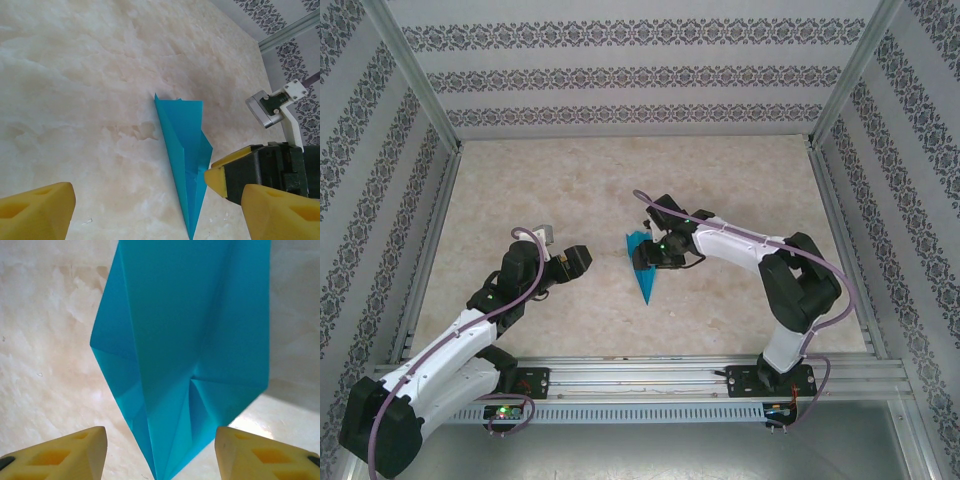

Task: Fold a paper plane with a square sheet of paper (fold left side to right side)
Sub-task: Pick up the paper plane at the center of the table.

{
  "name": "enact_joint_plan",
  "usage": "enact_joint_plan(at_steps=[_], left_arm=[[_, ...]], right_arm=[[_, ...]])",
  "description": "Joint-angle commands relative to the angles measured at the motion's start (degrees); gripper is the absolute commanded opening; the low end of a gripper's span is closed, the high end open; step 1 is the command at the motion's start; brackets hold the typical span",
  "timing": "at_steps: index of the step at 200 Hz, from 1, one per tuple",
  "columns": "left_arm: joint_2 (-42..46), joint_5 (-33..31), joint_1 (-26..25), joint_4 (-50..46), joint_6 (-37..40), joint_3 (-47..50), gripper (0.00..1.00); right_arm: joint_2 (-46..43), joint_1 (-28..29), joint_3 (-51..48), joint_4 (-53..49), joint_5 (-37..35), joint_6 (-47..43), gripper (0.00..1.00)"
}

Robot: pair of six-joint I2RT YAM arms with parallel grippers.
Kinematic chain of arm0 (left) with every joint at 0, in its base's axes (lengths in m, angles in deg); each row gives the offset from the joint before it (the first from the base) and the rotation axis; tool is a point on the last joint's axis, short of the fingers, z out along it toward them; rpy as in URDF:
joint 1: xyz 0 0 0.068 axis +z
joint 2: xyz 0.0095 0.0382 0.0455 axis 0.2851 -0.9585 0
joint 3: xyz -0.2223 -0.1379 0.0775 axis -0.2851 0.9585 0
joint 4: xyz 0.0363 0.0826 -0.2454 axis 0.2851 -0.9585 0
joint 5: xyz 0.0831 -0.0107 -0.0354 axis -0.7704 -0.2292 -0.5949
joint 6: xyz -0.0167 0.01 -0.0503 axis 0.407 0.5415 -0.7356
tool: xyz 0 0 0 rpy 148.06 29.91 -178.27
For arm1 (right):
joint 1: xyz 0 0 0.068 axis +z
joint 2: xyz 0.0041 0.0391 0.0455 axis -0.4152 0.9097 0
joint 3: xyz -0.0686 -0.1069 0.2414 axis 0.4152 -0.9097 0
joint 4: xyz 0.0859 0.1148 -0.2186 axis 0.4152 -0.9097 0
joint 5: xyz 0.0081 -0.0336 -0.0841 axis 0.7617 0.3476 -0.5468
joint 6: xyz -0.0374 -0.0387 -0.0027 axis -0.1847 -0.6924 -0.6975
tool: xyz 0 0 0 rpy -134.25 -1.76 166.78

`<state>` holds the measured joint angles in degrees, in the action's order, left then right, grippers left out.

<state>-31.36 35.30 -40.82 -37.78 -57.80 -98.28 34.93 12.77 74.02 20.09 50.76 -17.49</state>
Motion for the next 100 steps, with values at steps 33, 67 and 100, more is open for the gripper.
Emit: enact_joint_plan(at_steps=[33, 67, 100], left_arm=[[0.80, -0.59, 0.77, -0.24, 0.70, 0.78, 0.87], [0.96, -0.63, 0.80, -0.44, 0.88, 0.74, 0.87], [1.05, -0.54, 0.80, -0.59, 0.88, 0.79, 0.87]], right_arm=[[2.65, 0.82, 2.32, -1.64, -1.35, 0.02, 0.59], [3.42, 1.20, 3.02, -1.98, -1.41, 0.04, 0.58], [4.43, 1.55, 3.65, -2.64, -2.03, 0.16, 0.53]])
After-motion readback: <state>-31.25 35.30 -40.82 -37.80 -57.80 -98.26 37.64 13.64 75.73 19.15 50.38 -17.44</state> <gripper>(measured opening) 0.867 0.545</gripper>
